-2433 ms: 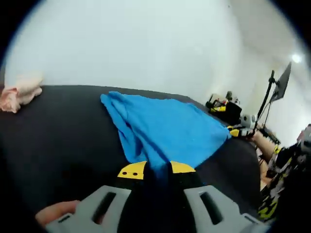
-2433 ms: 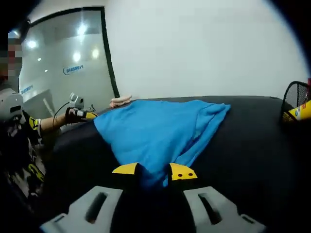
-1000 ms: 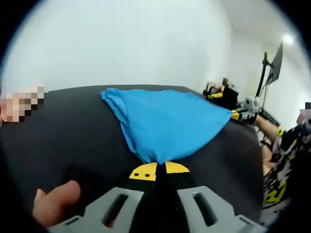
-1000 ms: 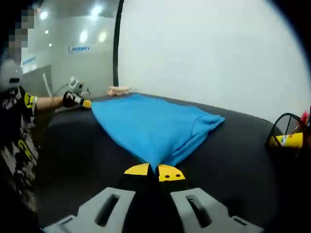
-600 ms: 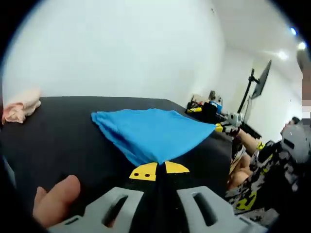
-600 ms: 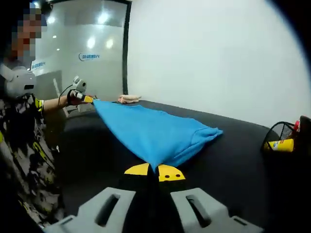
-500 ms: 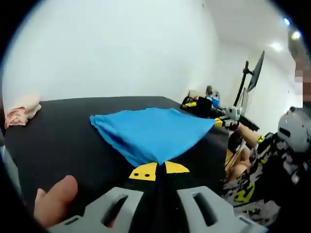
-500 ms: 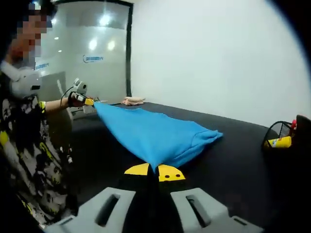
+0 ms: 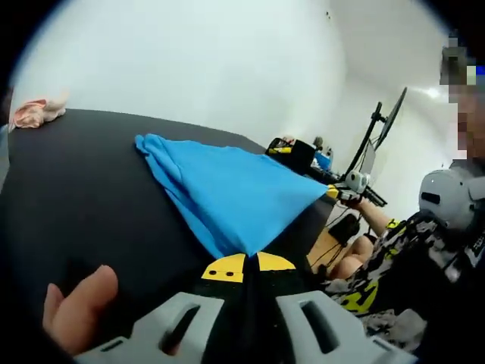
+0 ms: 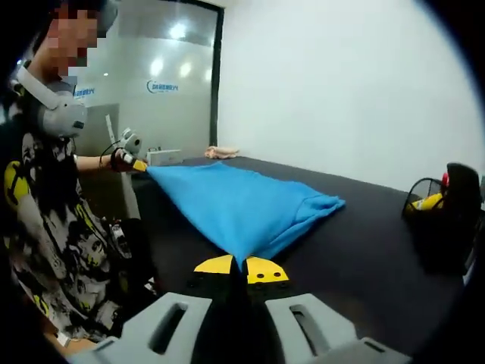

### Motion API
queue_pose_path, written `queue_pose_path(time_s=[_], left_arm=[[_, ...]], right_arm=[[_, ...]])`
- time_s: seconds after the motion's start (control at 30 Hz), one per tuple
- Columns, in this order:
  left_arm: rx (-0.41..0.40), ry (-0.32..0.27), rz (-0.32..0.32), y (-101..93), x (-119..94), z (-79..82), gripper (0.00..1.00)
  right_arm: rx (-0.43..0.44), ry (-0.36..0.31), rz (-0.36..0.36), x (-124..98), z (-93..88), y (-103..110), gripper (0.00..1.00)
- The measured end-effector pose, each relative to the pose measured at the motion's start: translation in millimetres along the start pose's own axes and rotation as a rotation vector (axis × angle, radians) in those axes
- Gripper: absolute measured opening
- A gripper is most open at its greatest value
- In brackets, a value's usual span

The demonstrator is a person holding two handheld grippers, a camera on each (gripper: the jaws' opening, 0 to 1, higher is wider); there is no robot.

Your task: Spread out the cloth and fold it

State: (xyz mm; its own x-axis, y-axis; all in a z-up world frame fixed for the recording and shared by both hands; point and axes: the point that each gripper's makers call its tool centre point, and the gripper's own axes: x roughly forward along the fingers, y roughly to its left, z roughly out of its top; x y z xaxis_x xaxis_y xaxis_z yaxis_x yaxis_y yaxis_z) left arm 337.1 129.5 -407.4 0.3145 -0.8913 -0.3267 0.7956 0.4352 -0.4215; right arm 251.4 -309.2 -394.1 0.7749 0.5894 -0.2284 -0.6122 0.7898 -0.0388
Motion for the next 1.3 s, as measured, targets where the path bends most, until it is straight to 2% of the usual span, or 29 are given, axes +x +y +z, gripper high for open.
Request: queue_pose_path(time_s=[0.07,0.17,0.2,0.27,0.3,0.33,0.37,0.4,0.43,0.47,0.53,0.57,0.6,0.63,0.7,0.73,0.77,0.83,0.9,0.93,1.0,1.07,1.1,1.13,1.17,1.2,1.23,1.27,1.3], left_arm=[[0.053,-0.002,0.052,8.4,0,-1.7,0.00],[0.071,0.046,0.076,12.5,4,-18.7,0.00],[0.119,0.032,0.067,10.7,5,-19.4,0.00],[0.322,-0.004,0.034,4.0,1,-10.9,0.02],[0.352,0.005,0.041,3.8,-4,-8.6,0.04],[0.333,-0.022,0.049,7.4,-14,4.2,0.07],[0.287,-0.089,0.043,9.5,-19,21.6,0.10],[0.216,-0.148,0.035,13.1,-22,38.9,0.12],[0.086,-0.210,0.011,19.6,-23,63.1,0.14],[0.019,-0.257,0.004,27.8,-24,81.5,0.15],[-0.111,-0.419,0.073,67.3,-8,137.1,0.15],[-0.144,-0.466,0.096,82.6,1,152.9,0.15],[-0.165,-0.505,0.116,102.2,17,170.8,0.15],[-0.180,-0.492,0.136,121.2,38,181.0,0.15],[-0.214,-0.362,0.147,141.0,80,176.7,0.14],[-0.199,-0.297,0.193,154.1,102,171.2,0.13],[-0.098,-0.228,0.212,160.7,121,162.9,0.13],[-0.050,-0.091,0.244,169.5,144,137.6,0.13],[-0.018,-0.030,0.224,162.9,155,120.8,0.15],[-0.057,-0.061,0.205,156.6,162,120.5,0.15],[-0.037,-0.075,0.191,152.4,165,122.0,0.15],[0.004,-0.065,0.200,142.3,170,116.9,0.13],[0.037,-0.043,0.236,147.2,169,114.1,0.10],[0.043,-0.037,0.256,152.1,164,115.2,0.05],[0.013,-0.087,0.272,154.1,159,124.2,0.04],[-0.013,-0.130,0.248,166.4,153,135.6,0.03],[-0.033,-0.173,0.223,165.8,148,145.1,0.02],[-0.041,-0.176,0.193,161.3,147,148.0,0.01],[-0.032,-0.166,0.206,164.5,144,148.1,0.01]], right_arm=[[-0.015,0.008,0.016,1,-4.2,7,0.02],[-0.013,0.088,0.043,8,-30.1,13,0.02],[-0.011,0.079,0.033,9,-33.3,10,0.02],[0.023,0.014,0.048,8,-26.7,13,0.04],[0.031,0.023,0.052,3,-28.2,13,0.06],[0.046,0.029,0.035,-4,-27.1,8,0.09],[0.061,0.010,0.021,-11,-21.9,3,0.14],[0.065,-0.057,0.032,-19,-5.4,-1,0.21],[0.073,-0.113,0.051,-23,9.2,-3,0.25],[0.081,-0.190,0.023,-25,34.0,-18,0.25],[0.043,-0.268,-0.128,-16,68.8,-61,0.23],[0.028,-0.287,-0.214,-4,83.3,-85,0.23],[0.025,-0.288,-0.247,7,89.1,-98,0.23],[0.037,-0.270,-0.275,26,91.5,-116,0.23],[0.088,-0.203,-0.290,64,81.8,-140,0.23],[0.131,-0.148,-0.312,85,70.4,-155,0.23],[0.144,-0.075,-0.303,106,55.3,-167,0.23],[0.153,0.020,-0.275,136,34.0,-179,0.23],[0.173,0.024,-0.284,158,26.2,-194,0.23],[0.186,0.030,-0.274,165,23.6,-194,0.23],[0.219,0.034,-0.237,180,18.5,-193,0.22],[0.189,0.128,-0.231,189,-4.3,-190,0.08],[0.128,0.057,-0.267,188,5.3,-195,0.07],[0.142,0.083,-0.264,186,3.7,-194,0.03],[0.131,0.086,-0.276,183,6.0,-195,0.03],[0.119,0.062,-0.276,181,10.8,-197,0.02],[0.101,0.025,-0.259,179,19.6,-198,0.02],[0.094,0.009,-0.261,178,24.6,-199,0.02],[0.083,-0.007,-0.254,178,30.3,-200,0.02]])
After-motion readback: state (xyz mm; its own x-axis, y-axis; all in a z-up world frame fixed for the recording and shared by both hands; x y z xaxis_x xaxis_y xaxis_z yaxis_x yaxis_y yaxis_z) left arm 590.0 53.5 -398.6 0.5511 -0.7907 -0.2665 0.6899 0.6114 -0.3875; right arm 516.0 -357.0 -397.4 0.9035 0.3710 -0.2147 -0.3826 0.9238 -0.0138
